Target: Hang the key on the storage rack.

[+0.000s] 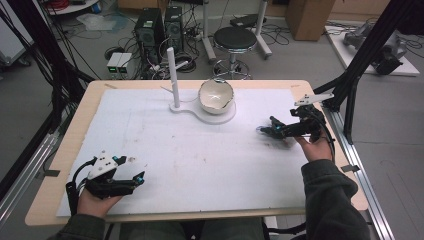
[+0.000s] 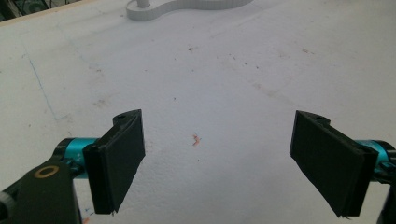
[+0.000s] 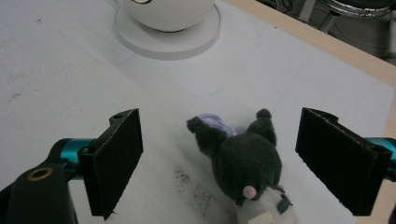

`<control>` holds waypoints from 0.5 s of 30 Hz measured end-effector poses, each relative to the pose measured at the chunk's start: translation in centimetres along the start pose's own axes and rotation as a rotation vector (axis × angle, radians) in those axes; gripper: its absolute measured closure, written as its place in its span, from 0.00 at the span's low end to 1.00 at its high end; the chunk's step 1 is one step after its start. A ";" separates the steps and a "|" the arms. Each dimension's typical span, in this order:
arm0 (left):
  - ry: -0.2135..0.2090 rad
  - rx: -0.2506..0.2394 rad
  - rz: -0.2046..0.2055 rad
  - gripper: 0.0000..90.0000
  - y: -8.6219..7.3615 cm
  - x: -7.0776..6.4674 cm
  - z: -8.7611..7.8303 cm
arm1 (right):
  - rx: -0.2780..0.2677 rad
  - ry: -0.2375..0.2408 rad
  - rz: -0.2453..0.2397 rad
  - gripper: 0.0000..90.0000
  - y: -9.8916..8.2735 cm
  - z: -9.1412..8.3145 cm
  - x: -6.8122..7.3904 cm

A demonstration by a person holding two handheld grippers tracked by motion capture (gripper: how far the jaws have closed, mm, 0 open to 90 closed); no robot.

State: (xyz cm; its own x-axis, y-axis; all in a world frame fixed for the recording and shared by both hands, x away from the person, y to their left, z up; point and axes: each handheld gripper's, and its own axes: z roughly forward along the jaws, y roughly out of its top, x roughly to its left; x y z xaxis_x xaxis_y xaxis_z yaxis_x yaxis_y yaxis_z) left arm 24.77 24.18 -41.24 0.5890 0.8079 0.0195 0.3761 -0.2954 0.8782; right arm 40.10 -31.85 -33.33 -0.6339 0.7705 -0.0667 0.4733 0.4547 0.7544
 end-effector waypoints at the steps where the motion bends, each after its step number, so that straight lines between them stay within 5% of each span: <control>1: -0.001 0.000 0.000 0.20 0.0 0.0 0.0 | 0.000 0.000 0.000 0.15 0.0 0.0 0.0; 9: 0.000 0.000 0.001 0.20 0.0 0.1 0.0 | 0.034 0.026 0.044 0.15 0.3 1.0 -2.4; 15: -0.003 0.001 0.002 0.20 0.0 0.1 0.0 | 0.091 0.037 0.028 0.14 -0.2 2.2 -3.0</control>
State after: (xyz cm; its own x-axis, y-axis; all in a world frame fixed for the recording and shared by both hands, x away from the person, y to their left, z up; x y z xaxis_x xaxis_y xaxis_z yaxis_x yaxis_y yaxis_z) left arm 24.84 24.26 -41.26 0.5920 0.8057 0.0204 0.3752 -0.2978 0.8778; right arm 43.25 -33.29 -34.76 -0.6411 0.7672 -0.0212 0.5436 0.4733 0.6931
